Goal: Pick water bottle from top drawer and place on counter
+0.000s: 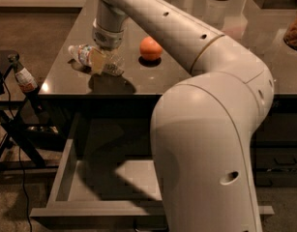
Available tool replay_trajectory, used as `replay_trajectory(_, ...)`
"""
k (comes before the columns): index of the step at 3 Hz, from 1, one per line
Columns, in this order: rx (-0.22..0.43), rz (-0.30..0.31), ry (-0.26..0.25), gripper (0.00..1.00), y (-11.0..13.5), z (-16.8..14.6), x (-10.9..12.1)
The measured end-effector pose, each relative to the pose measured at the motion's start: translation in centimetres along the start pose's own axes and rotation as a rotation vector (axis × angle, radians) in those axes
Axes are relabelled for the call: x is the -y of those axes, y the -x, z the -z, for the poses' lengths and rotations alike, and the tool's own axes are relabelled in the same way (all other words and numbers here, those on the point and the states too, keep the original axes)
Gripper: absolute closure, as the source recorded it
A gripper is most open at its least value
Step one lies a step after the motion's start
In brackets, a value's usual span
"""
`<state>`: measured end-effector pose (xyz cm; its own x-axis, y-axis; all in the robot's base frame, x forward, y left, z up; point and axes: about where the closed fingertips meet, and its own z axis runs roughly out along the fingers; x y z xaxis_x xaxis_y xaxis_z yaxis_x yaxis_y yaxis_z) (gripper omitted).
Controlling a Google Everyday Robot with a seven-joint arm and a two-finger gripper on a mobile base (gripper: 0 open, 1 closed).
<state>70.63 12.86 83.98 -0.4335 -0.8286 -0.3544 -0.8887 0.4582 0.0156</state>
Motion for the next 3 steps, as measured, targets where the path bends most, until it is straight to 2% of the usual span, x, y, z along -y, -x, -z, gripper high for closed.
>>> replay_trajectory(1,0.000,0.000,0.000,0.11,0.00,0.00,0.00)
replay_trajectory(2,0.000,0.000,0.000,0.00,0.00,-0.02,0.00)
replay_trajectory(3,0.000,0.000,0.000,0.00,0.00,-0.02,0.00)
